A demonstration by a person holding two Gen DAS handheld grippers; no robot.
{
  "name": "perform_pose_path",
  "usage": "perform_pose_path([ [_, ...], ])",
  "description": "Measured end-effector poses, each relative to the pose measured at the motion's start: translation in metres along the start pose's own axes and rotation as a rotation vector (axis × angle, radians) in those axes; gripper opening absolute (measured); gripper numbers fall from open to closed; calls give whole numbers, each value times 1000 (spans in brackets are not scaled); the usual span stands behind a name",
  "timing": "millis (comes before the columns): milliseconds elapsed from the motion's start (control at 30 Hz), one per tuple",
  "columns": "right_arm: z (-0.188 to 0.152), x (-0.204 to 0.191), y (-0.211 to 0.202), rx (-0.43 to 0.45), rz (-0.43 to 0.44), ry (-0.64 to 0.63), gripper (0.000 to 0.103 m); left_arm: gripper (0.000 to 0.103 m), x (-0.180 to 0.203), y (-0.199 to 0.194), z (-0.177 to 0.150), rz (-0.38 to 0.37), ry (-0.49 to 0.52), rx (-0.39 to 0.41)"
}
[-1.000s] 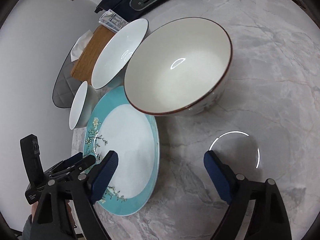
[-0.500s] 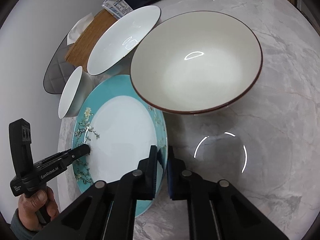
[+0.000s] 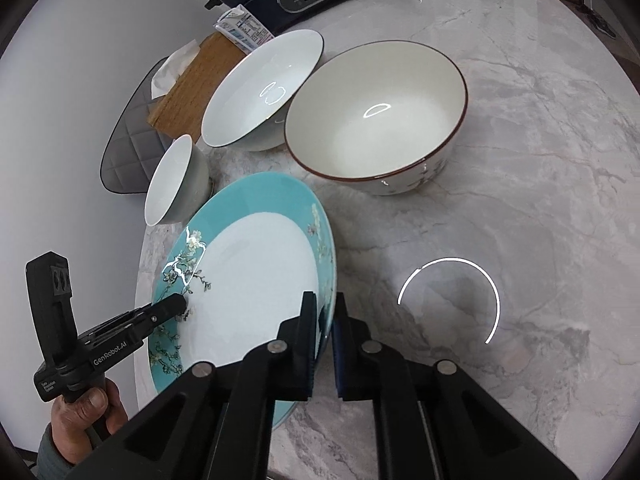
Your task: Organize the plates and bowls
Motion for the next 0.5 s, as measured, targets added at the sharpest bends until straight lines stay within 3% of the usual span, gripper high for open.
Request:
perform_pose_path([
  [333, -27, -13, -59, 84, 24, -6, 9, 16, 28, -72, -39, -23, 78, 94],
  [500, -55, -24, -97, 124, 32, -25, 9, 16, 41, -109, -75, -59, 98, 122],
])
Point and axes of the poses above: each gripper's, at about its wrist camera, not at the fingertips, and y roughly the way its jaws point, x to its right, z to its top, the point moved 5 cm from there along y, roughly the way its jaws point, and after that the axes turned 4 degrees about -z, right-handed, at the moved point
